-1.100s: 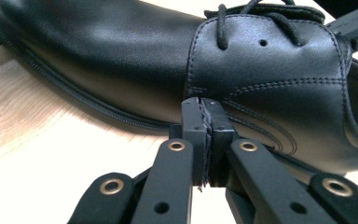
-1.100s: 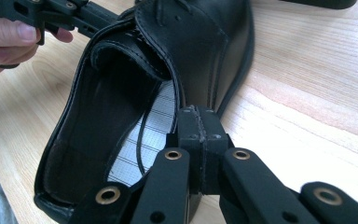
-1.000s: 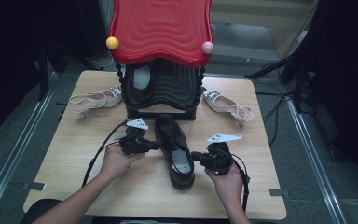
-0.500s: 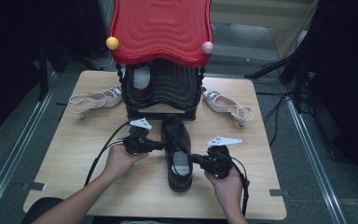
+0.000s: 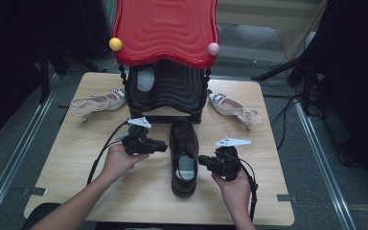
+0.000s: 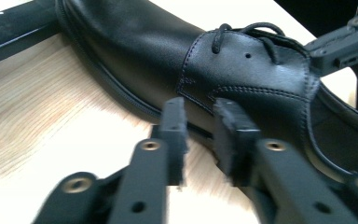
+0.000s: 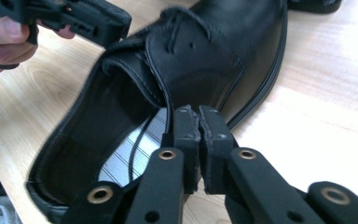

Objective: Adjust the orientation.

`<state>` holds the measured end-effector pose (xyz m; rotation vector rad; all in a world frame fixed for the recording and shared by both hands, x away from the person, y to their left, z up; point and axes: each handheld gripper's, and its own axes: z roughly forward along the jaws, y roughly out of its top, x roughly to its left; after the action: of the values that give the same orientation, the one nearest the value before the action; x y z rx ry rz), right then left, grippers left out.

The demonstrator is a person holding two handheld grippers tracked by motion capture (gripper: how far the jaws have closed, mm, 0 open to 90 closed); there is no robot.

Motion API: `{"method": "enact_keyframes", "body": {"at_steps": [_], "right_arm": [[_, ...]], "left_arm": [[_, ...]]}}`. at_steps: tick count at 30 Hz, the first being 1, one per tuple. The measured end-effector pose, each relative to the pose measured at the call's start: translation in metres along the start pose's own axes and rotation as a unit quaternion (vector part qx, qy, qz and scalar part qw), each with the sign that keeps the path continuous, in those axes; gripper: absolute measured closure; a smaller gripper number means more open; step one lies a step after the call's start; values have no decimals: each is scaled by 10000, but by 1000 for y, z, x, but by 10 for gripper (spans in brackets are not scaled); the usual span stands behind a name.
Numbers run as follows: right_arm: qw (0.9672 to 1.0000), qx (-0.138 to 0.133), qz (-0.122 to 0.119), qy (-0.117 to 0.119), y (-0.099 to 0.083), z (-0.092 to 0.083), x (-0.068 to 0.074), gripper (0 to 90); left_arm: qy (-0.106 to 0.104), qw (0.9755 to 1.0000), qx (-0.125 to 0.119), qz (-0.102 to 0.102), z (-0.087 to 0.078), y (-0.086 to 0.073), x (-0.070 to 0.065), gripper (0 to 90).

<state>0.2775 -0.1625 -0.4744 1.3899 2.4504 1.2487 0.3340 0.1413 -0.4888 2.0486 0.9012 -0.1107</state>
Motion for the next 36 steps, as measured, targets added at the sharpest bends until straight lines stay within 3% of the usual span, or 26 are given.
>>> {"method": "enact_keyframes", "body": {"at_steps": [2, 5, 8, 11, 13, 19, 26, 32, 33, 36], "right_arm": [[10000, -43, -18, -30, 4, -5, 2, 853], [10000, -83, 8, 47, 10, -11, 4, 827], [9999, -22, 43, 153, 16, -14, 6, 827], [9997, -48, 44, 245, 23, -18, 11, 772], [9996, -28, 31, 285, 27, -20, 15, 741], [9995, 151, -20, 287, 34, -19, 29, 645], [9984, 402, 108, 395, 38, -12, 46, 643], [9967, 629, 207, 461, 39, -3, 57, 605], [9961, 726, 230, 452, 39, 2, 57, 596], [9951, 859, 255, 425, 39, 10, 58, 572]], "left_arm": [[-57, 9999, 100, -22, -6, 1, 0, 621], [-80, 10000, 52, 7, -16, 3, 1, 564], [-9, 10000, -15, 52, -25, 9, 2, 550], [7, 10000, -18, 94, -31, 14, 1, 534], [99, 9995, -73, 297, -39, 22, -2, 514], [164, 9987, -136, 464, -52, 38, -7, 513], [231, 9981, -74, 570, -60, 55, -11, 504], [176, 9983, -175, 527, -74, 74, -10, 601], [176, 9980, -291, 531, -79, 79, -10, 745], [232, 9972, -299, 642, -83, 86, -11, 834]]}}
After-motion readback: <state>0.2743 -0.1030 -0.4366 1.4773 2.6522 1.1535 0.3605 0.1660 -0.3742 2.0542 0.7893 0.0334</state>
